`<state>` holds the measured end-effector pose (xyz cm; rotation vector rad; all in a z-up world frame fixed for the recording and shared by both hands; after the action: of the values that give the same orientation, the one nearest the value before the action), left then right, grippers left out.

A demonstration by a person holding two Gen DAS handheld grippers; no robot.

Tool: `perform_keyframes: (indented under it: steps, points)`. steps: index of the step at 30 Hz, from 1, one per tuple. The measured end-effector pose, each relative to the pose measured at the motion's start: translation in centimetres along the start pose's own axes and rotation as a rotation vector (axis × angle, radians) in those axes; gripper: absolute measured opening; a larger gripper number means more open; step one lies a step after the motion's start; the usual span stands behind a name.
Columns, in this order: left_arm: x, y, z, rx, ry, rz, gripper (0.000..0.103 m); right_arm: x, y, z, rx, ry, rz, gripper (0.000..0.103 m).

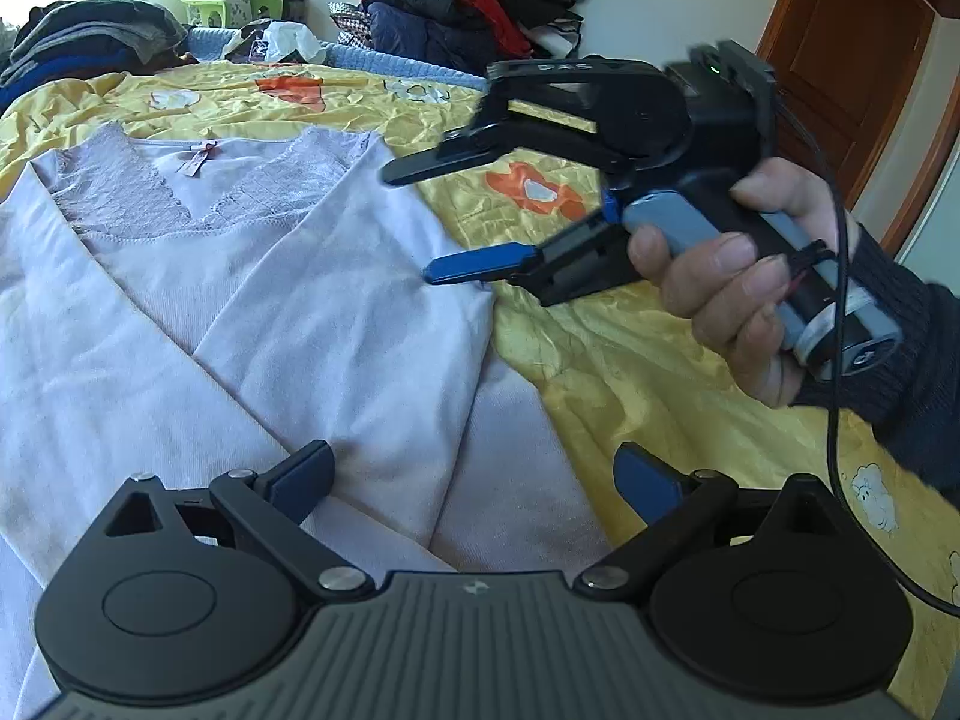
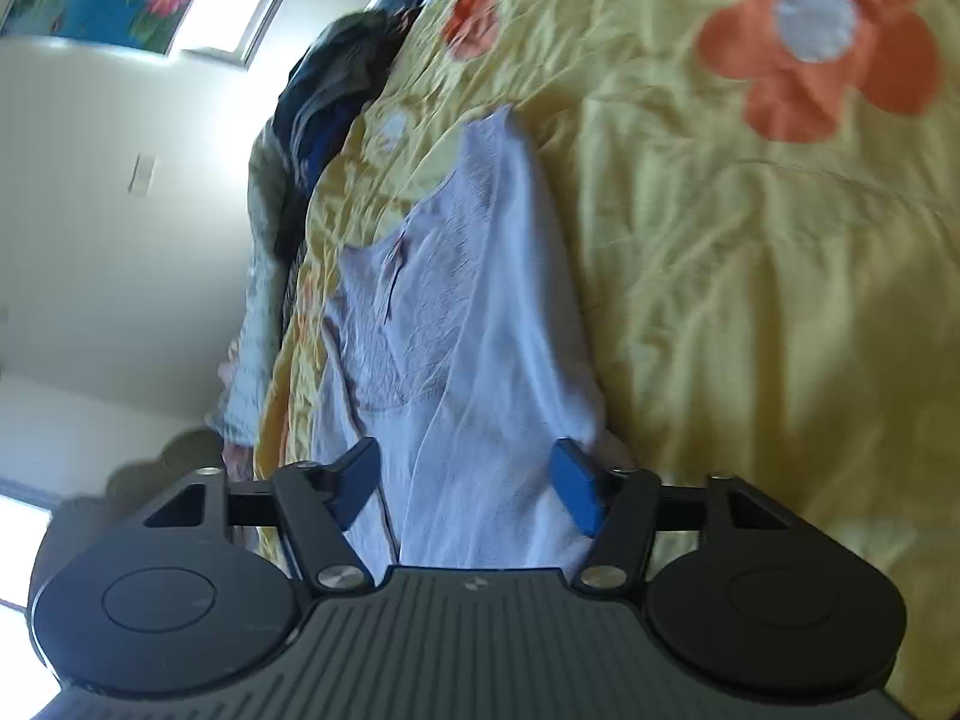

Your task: Fold small clothes

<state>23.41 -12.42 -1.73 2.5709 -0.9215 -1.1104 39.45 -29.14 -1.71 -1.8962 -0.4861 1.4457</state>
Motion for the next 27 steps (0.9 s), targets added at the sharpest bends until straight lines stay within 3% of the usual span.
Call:
perform_keyframes:
  steps: [2,5,7,14,15,17,19,23,27]
  points:
    - [-1.2,-0.3,-0.4,-0.043,0.006,-0.028,0.1,-1.2,-0.2,0.4,0.048,0.034,-0.003,0.069]
    - [-5.6,-1.3,-1.2,-0.095,0.092,-0.052,0.101,-4.0,-1.8,3.0,-0.035,0.084,-0.024,0.076]
    - [-8.9,-2.9,-1.0,-0.132,0.142,-0.083,0.101,-5.5,-2.2,5.7,-0.082,0.066,-0.04,0.077]
    - [-16.9,-11.7,3.3,-0.393,0.143,-0.215,0.101,-8.1,0.8,15.2,-0.199,-0.02,0.109,0.077]
    - [-17.2,-12.5,4.0,-0.446,0.125,-0.186,0.101,-8.2,1.5,16.3,-0.185,-0.043,0.111,0.076]
    - [-17.5,-14.4,5.4,-0.59,0.096,-0.045,0.101,-8.8,2.5,17.9,-0.153,-0.055,0.084,0.078]
    - [-18.1,-15.8,6.5,-0.677,0.134,0.058,0.1,-9.1,3.3,18.7,-0.095,-0.091,0.044,0.078]
    - [-18.9,-17.3,7.9,-0.822,0.126,0.19,0.1,-9.0,3.5,19.7,-0.07,-0.147,0.012,0.078]
    - [-18.7,-17.6,8.5,-0.856,0.086,0.245,0.1,-8.9,3.3,19.8,-0.063,-0.164,0.016,0.079]
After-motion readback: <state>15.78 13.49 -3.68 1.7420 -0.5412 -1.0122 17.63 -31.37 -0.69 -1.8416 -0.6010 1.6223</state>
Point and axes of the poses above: each gripper's, at about its wrist camera, not at the fingertips, and x roughly the way its jaws point, y to its right, z to its underside, the point moved 4 cm from there along x, roughly the way its jaws point, and after that the axes turned 11 degrees about z, right-handed, at the moved point
